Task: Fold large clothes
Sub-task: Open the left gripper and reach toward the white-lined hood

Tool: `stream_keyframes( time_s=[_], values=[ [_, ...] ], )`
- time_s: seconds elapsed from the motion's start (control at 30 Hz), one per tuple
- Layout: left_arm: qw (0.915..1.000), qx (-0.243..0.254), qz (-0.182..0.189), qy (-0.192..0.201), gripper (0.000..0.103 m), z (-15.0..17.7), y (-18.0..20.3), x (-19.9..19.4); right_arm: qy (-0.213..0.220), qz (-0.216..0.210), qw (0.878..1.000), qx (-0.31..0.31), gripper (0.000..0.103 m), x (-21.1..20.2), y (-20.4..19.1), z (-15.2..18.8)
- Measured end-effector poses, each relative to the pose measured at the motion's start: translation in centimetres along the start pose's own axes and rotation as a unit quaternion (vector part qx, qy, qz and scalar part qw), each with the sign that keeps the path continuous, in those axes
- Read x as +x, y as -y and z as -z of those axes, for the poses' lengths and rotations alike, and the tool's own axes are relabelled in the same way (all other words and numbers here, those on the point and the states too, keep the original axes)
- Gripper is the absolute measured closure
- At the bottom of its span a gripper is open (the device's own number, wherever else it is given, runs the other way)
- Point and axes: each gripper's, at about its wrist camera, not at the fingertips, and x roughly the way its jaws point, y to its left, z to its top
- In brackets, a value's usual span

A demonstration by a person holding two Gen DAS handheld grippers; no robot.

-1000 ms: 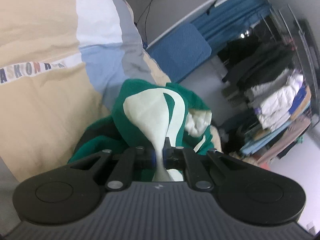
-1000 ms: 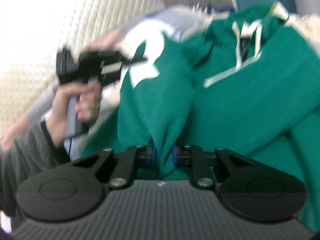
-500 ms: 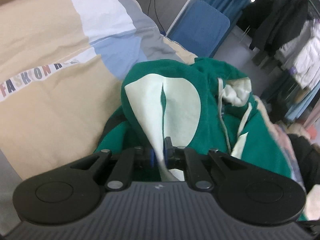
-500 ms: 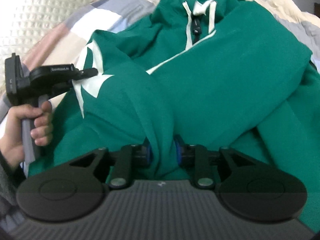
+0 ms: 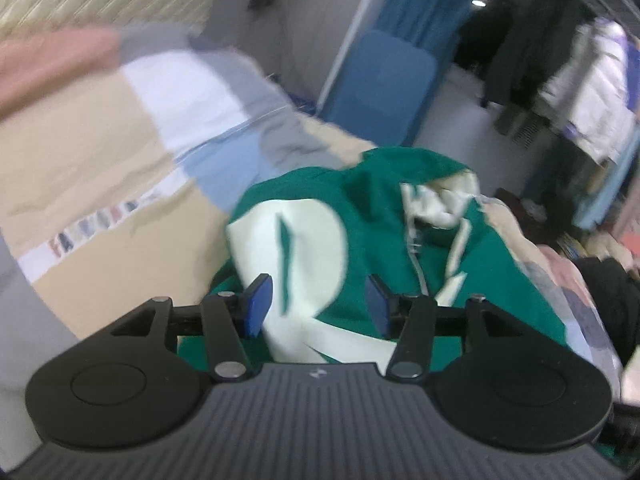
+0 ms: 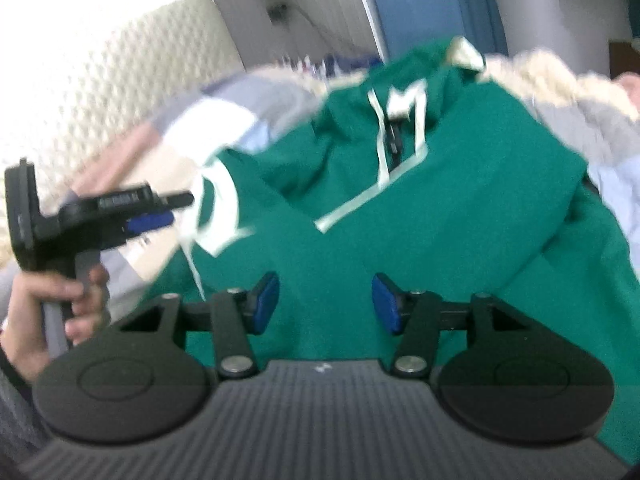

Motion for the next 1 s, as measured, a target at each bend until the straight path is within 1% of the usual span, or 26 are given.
stream_keyframes(
  time_s=[0.1,0.13,0.2,0.23,0.27,0.3,0.4,0.57,0.7,0.77,0.87,0.93,1.0],
  values=[
    [0.9992,0.027,0.026,-0.015,0.046,1.2,1.6,-0.4,0.018,-0.011,1.0,-0.009,0.048,-0.2,-0.7,-0.1],
    [0.9984,0.039,0.034,-0.023,0.046,1.7,2.1,-0.4,0.018,-0.012,1.0,-0.015,0.049,-0.1,-1.0,-0.1],
    [0.9973,0.055,0.038,-0.032,0.046,2.5,2.8,0.0,0.01,-0.013,1.0,-0.021,0.049,0.3,-1.3,0.0],
    [0.9968,0.062,0.037,-0.035,0.046,2.9,3.1,0.3,0.005,-0.011,1.0,-0.022,0.05,0.5,-1.4,0.1],
    [0.9964,0.068,0.034,-0.037,0.046,3.2,3.4,0.5,-0.002,-0.007,1.0,-0.023,0.054,0.8,-1.4,0.3],
    [0.9961,0.073,0.032,-0.037,0.046,3.6,3.6,0.7,-0.01,-0.001,1.0,-0.024,0.054,1.1,-1.4,0.4],
    [0.9947,0.091,0.027,-0.04,0.046,4.3,4.1,1.4,-0.037,0.017,0.999,-0.018,0.055,2.2,-0.9,1.0],
    [0.9912,0.117,0.012,-0.06,0.046,5.3,4.5,3.1,-0.087,0.04,0.995,-0.008,0.058,4.5,0.1,2.0],
    [0.9871,0.139,-0.003,-0.08,0.046,6.0,4.9,4.8,-0.106,0.045,0.993,0.0,0.058,6.0,0.9,2.6],
    [0.9855,0.148,-0.008,-0.083,0.046,6.2,5.0,5.5,-0.108,0.045,0.993,0.004,0.058,6.4,1.2,2.6],
    [0.9862,0.146,-0.006,-0.078,0.045,6.1,5.1,5.5,-0.103,0.038,0.994,0.023,0.058,6.2,1.7,2.4],
    [0.9865,0.145,0.005,-0.076,0.041,5.7,5.2,4.8,-0.091,0.029,0.995,0.037,0.057,5.4,1.8,2.0],
    [0.9876,0.138,0.019,-0.072,0.041,5.2,5.2,3.7,-0.074,0.023,0.996,0.048,0.056,4.2,1.9,1.4]
  ],
)
